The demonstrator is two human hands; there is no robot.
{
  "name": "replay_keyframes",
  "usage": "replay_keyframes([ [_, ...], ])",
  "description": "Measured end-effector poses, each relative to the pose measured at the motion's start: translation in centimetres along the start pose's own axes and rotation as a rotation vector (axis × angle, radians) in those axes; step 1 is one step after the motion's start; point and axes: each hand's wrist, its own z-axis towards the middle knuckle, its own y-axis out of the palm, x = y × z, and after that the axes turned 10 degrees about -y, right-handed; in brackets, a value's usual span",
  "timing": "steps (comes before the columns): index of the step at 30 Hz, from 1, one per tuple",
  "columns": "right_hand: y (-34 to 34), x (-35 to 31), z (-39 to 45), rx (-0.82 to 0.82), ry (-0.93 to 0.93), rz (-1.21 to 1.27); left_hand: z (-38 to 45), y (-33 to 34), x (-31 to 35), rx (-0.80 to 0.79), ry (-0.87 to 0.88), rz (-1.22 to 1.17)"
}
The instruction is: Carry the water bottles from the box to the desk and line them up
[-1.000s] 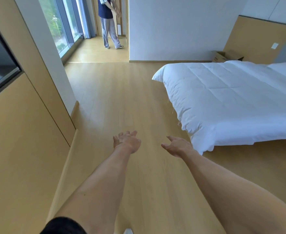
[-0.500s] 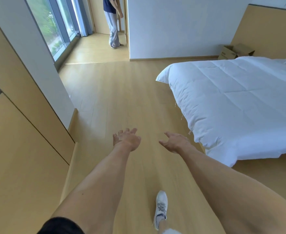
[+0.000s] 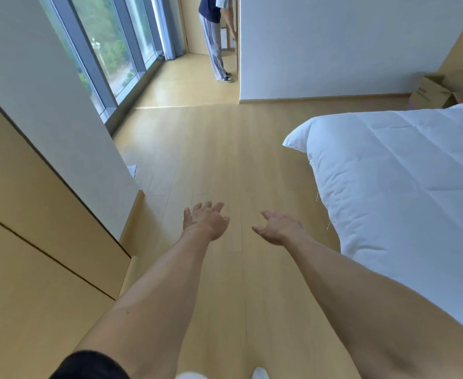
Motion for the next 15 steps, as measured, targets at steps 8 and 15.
replay_keyframes([
  [8,-3.8,2.8,10.2,-0.001,0.013,-0.010,10.9,-2.3,4.2,-0.016,0.040,-0.006],
  [15,-8.5,5.5,21.0,0.026,0.125,0.005,24.7,-5.5,8.1,-0.021,0.148,-0.005],
])
